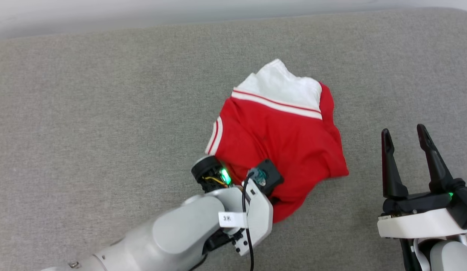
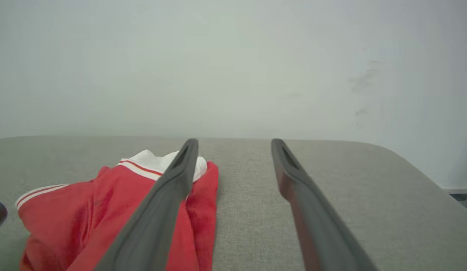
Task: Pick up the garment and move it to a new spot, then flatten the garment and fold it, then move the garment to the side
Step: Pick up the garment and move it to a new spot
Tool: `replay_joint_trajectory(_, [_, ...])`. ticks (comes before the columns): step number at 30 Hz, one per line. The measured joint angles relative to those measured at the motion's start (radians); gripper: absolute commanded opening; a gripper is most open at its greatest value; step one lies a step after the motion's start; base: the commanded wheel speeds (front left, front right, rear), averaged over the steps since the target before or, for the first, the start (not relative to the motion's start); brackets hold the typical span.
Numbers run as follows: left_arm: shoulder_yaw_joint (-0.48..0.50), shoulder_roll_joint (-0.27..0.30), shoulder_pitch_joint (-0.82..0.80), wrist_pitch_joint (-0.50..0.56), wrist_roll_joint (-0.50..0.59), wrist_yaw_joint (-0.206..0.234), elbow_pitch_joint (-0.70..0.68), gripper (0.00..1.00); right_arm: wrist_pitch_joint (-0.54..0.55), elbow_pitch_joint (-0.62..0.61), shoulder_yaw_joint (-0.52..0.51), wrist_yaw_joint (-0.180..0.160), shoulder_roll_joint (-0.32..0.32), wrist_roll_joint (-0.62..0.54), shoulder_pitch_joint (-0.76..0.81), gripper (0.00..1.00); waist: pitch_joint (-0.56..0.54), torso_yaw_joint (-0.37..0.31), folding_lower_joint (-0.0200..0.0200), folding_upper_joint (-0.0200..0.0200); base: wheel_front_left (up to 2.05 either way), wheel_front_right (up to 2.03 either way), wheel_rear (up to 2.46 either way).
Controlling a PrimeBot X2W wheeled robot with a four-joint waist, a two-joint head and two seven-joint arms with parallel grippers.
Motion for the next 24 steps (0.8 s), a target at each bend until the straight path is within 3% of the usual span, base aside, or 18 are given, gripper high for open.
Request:
replay_joint_trajectory(1, [-0.001,-0.003,0.009,-0.01,0.003,0.0,0.002,0.0,0.0,0.002,0.0,0.0,0.0,0.0,0.002,1.0,-0.003,0.002,0.0,0.0,0.0,0.0,0.0])
replay_joint_trajectory(2, [-0.001,-0.005,0.012,-0.027,0.005,0.0,0.008,0.25,0.0,0.005,-0.001,0.0,0.0,0.0,0.006,1.0,-0.007,0.004,0.0,0.0,0.0,0.0,0.0])
replay_joint_trajectory(3, [-0.002,-0.008,0.013,-0.049,0.007,0.0,0.019,1.0,0.0,0.009,-0.001,0.0,0.0,0.0,0.008,1.0,-0.012,0.006,0.0,0.0,0.0,0.0,0.0])
replay_joint_trajectory(6, [0.012,-0.021,0.013,-0.138,0.032,0.015,0.053,1.0,0.0,0.017,0.001,0.0,0.0,0.0,0.012,1.0,-0.032,0.011,0.0,0.0,0.0,0.0,0.0])
replay_joint_trajectory(9, [0.046,-0.034,0.013,-0.233,0.048,0.065,0.058,1.0,0.0,0.025,0.001,0.0,0.0,0.0,0.032,1.0,-0.058,0.014,0.0,0.0,0.0,0.0,0.0])
replay_joint_trajectory(18, [0.167,0.002,0.079,-0.458,0.065,0.256,0.003,1.0,0.0,0.043,-0.006,0.0,0.0,-0.003,0.086,1.0,-0.145,0.026,0.0,0.0,0.0,0.0,0.0])
replay_joint_trajectory(19, [0.219,0.033,0.121,-0.492,0.062,0.317,-0.014,1.0,0.0,0.047,-0.01,0.0,0.0,-0.003,0.106,1.0,-0.174,0.032,0.0,0.0,0.0,0.0,0.0])
replay_joint_trajectory(24, [0.346,0.088,0.203,-0.509,0.081,0.419,-0.083,1.0,0.0,0.051,-0.013,0.0,0.0,-0.003,0.13,1.0,-0.217,0.048,0.0,0.0,0.0,0.0,0.0])
